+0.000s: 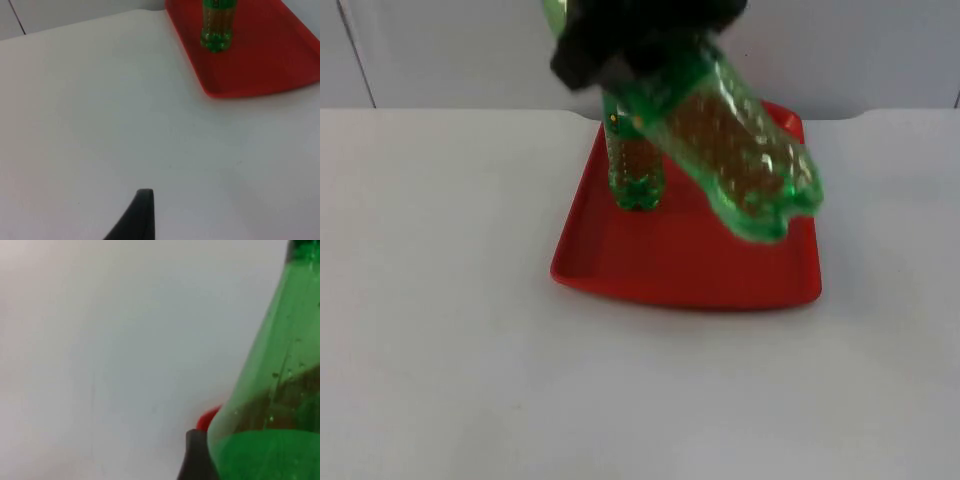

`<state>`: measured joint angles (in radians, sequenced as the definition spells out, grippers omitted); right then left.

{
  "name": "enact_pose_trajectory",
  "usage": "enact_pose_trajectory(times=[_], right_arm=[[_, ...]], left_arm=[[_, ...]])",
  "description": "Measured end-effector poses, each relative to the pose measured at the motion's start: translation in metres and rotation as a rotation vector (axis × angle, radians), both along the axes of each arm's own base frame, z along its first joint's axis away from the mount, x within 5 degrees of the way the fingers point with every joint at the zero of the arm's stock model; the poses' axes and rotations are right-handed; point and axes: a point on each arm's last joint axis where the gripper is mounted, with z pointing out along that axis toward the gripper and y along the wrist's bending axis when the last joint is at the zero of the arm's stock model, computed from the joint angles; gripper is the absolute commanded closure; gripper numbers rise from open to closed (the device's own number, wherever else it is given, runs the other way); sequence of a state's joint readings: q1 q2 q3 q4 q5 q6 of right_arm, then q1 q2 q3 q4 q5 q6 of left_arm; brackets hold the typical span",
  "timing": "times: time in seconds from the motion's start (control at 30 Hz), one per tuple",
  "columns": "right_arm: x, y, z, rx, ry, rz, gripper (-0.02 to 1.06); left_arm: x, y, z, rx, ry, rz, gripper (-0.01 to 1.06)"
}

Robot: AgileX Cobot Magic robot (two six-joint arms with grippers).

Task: Place the bottle upright on the tray.

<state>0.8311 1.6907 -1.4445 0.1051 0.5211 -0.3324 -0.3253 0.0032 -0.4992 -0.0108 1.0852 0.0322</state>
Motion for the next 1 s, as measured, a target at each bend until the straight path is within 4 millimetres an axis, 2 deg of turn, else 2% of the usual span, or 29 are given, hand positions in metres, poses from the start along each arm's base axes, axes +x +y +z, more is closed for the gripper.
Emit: enact_pose_trajectory(times=[0.03, 0.07, 0.2, 0.23, 0.4, 0.43, 0.53, 0.6, 0.63, 0.73, 0.93, 1.0], right_arm=[[0.000, 0.000, 0.000, 0.000, 0.000, 0.000, 1.05], [-0.003, -0.004, 0.008, 0.033, -0.031, -0.004, 1.05], [-0.020, -0.028, 0.028, 0.154, -0.153, -0.027, 1.05], [-0.020, -0.028, 0.028, 0.154, -0.153, -0.027, 1.05], [-0.027, -0.069, 0.028, 0.282, -0.288, -0.114, 1.05], [-0.027, -0.069, 0.028, 0.282, -0.288, -0.114, 1.05], [-0.019, -0.097, 0.018, 0.338, -0.325, -0.220, 1.05], [-0.016, -0.104, 0.013, 0.352, -0.325, -0.256, 1.05], [-0.009, -0.117, 0.007, 0.379, -0.344, -0.316, 1.05], [0.001, -0.138, -0.002, 0.417, -0.388, -0.411, 1.05], [0.015, -0.156, -0.001, 0.479, -0.500, -0.492, 1.05], [0.026, -0.161, -0.008, 0.493, -0.542, -0.525, 1.05]], left_arm=[[0.000, 0.000, 0.000, 0.000, 0.000, 0.000, 0.00], [0.000, 0.000, 0.000, 0.000, 0.000, 0.000, 0.00], [0.000, 0.000, 0.000, 0.000, 0.000, 0.000, 0.00], [0.000, 0.000, 0.000, 0.000, 0.000, 0.000, 0.00], [0.000, 0.000, 0.000, 0.000, 0.000, 0.000, 0.00], [0.000, 0.000, 0.000, 0.000, 0.000, 0.000, 0.00], [0.000, 0.000, 0.000, 0.000, 0.000, 0.000, 0.00], [0.000, 0.000, 0.000, 0.000, 0.000, 0.000, 0.00], [0.000, 0.000, 0.000, 0.000, 0.000, 0.000, 0.00], [0.000, 0.000, 0.000, 0.000, 0.000, 0.000, 0.00], [0.000, 0.000, 0.000, 0.000, 0.000, 0.000, 0.00], [0.000, 0.000, 0.000, 0.000, 0.000, 0.000, 0.00]])
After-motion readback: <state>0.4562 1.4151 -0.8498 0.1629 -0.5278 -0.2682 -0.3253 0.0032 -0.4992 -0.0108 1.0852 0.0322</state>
